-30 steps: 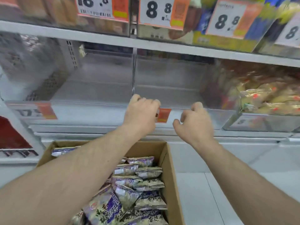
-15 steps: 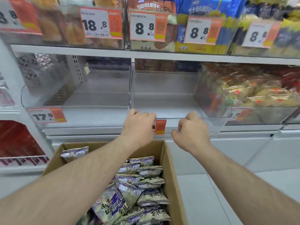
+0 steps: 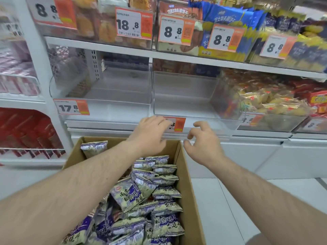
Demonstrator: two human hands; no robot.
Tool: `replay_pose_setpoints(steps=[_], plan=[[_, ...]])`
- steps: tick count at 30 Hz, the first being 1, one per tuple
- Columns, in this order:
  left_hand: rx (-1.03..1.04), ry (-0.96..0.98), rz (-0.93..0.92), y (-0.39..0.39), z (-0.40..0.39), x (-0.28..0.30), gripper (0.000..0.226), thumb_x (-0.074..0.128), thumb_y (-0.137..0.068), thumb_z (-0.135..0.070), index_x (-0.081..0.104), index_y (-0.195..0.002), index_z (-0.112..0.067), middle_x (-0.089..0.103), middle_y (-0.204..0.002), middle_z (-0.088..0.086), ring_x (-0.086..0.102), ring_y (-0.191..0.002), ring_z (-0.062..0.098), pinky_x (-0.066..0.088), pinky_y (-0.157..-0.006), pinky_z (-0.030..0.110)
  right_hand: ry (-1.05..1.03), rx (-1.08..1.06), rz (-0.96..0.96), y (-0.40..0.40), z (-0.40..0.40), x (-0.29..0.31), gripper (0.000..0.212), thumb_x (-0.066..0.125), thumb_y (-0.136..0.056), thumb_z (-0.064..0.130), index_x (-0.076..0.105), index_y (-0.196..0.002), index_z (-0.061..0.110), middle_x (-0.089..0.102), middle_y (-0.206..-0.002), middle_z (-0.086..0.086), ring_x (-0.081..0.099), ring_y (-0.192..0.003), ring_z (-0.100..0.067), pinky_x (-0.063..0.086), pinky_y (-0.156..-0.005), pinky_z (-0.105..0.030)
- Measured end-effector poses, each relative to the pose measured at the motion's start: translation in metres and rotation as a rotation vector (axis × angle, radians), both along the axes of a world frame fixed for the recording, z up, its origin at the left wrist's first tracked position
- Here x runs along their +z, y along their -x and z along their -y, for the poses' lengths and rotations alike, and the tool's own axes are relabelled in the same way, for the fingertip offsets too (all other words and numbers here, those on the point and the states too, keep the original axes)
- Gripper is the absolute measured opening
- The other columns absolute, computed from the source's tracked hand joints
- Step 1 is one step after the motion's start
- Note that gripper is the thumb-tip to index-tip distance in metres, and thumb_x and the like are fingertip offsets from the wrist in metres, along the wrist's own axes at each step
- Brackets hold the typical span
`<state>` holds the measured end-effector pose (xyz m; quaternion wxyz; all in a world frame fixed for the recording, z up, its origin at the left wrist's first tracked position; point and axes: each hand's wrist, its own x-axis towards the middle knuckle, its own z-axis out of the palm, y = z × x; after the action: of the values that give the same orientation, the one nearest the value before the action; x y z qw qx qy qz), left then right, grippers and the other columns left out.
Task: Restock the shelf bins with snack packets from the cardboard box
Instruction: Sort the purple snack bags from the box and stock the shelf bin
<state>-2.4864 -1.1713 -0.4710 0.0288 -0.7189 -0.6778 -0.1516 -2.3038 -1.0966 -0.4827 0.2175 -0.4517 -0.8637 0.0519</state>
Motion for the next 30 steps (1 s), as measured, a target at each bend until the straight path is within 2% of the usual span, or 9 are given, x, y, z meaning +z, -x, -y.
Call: replay_pose_setpoints(steps=[3, 8, 14, 17, 20, 22, 23, 26, 30], plan=[[0.022, 0.156, 0.058, 0.010, 0.026, -0.017, 0.059, 0.056, -0.093, -0.028, 0.036, -0.149, -0.025, 0.043, -0.150, -0.004, 0.035, -0.139, 0.016, 0.024, -0.118, 0.040, 0.150, 0.016, 0.092, -0.001, 0.024, -0.023, 0.012, 0.061, -0.084, 0.027, 0.065, -0.083, 0.016, 0.064, -0.103, -0.002, 0.058, -0.098, -0.024, 0.046, -0.081, -0.032], [0.114, 0.311, 0.227, 0.034, 0.048, -0.045, 0.057, 0.060, -0.091, -0.026, 0.042, -0.145, -0.024, 0.049, -0.145, -0.005, 0.044, -0.133, 0.016, 0.034, -0.114, 0.045, 0.421, 0.038, 0.310, 0.011, 0.043, -0.060, 0.015, 0.058, -0.084, 0.031, 0.054, -0.072, 0.023, 0.061, -0.081, 0.004, 0.059, -0.083, -0.021, 0.046, -0.068, -0.027], [0.307, 0.497, 0.210, 0.064, 0.047, -0.081, 0.054, 0.058, -0.090, -0.026, 0.043, -0.142, -0.022, 0.055, -0.134, 0.000, 0.055, -0.114, 0.020, 0.050, -0.095, 0.038, 0.688, 0.197, 0.507, 0.056, 0.030, -0.118, 0.022, 0.063, -0.086, 0.032, 0.068, -0.091, 0.010, 0.069, -0.090, -0.008, 0.065, -0.080, -0.021, 0.056, -0.072, -0.038], [0.439, 0.705, 0.010, 0.073, 0.052, -0.107, 0.058, 0.052, -0.092, -0.049, 0.043, -0.142, -0.022, 0.058, -0.131, 0.006, 0.054, -0.118, 0.027, 0.047, -0.093, 0.039, 0.683, 0.284, 0.685, 0.077, 0.015, -0.143, 0.023, 0.059, -0.088, 0.029, 0.065, -0.087, 0.006, 0.064, -0.086, -0.010, 0.061, -0.074, -0.023, 0.055, -0.071, -0.039], [0.565, 0.904, -0.121, 0.074, 0.056, -0.138, 0.085, 0.037, -0.083, -0.080, 0.047, -0.141, -0.019, 0.046, -0.146, 0.012, 0.032, -0.138, 0.035, 0.029, -0.108, 0.048, 0.623, 0.330, 0.887, 0.083, 0.007, -0.153, 0.021, 0.054, -0.089, 0.025, 0.052, -0.071, 0.013, 0.055, -0.072, -0.003, 0.055, -0.067, -0.020, 0.051, -0.069, -0.035], [0.624, 0.972, -0.131, 0.067, 0.056, -0.151, 0.100, 0.030, -0.074, -0.091, 0.053, -0.139, -0.018, 0.036, -0.153, 0.013, 0.022, -0.142, 0.035, 0.022, -0.109, 0.050, 0.514, 0.346, 1.041, 0.077, 0.007, -0.156, 0.010, 0.055, -0.085, 0.023, 0.056, -0.077, 0.017, 0.059, -0.079, 0.001, 0.057, -0.075, -0.019, 0.048, -0.072, -0.034], [0.636, 0.977, -0.137, 0.062, 0.055, -0.155, 0.102, 0.032, -0.071, -0.092, 0.055, -0.138, -0.018, 0.034, -0.153, 0.012, 0.021, -0.141, 0.034, 0.021, -0.108, 0.049, 0.444, 0.355, 1.118, 0.072, 0.009, -0.159, 0.005, 0.057, -0.084, 0.023, 0.059, -0.085, 0.018, 0.061, -0.084, 0.003, 0.059, -0.081, -0.019, 0.047, -0.076, -0.035], [0.645, 0.899, -0.129, 0.050, 0.052, -0.165, 0.088, 0.048, -0.071, -0.084, 0.058, -0.131, -0.021, 0.041, -0.146, 0.010, 0.028, -0.135, 0.032, 0.026, -0.105, 0.048, 0.237, 0.358, 1.250, 0.059, 0.014, -0.175, 0.026, 0.062, -0.086, 0.026, 0.061, -0.111, 0.018, 0.065, -0.096, 0.002, 0.061, -0.091, -0.021, 0.043, -0.081, -0.037], [0.692, 0.775, 0.058, 0.042, 0.059, -0.162, 0.045, 0.067, -0.075, -0.058, 0.059, -0.097, -0.020, 0.059, -0.114, 0.005, 0.047, -0.122, 0.029, 0.039, -0.097, 0.043, 0.188, 0.355, 1.131, 0.060, 0.017, -0.167, 0.017, 0.061, -0.090, 0.011, 0.066, -0.106, 0.017, 0.068, -0.105, 0.000, 0.062, -0.093, -0.022, 0.043, -0.092, -0.037]])
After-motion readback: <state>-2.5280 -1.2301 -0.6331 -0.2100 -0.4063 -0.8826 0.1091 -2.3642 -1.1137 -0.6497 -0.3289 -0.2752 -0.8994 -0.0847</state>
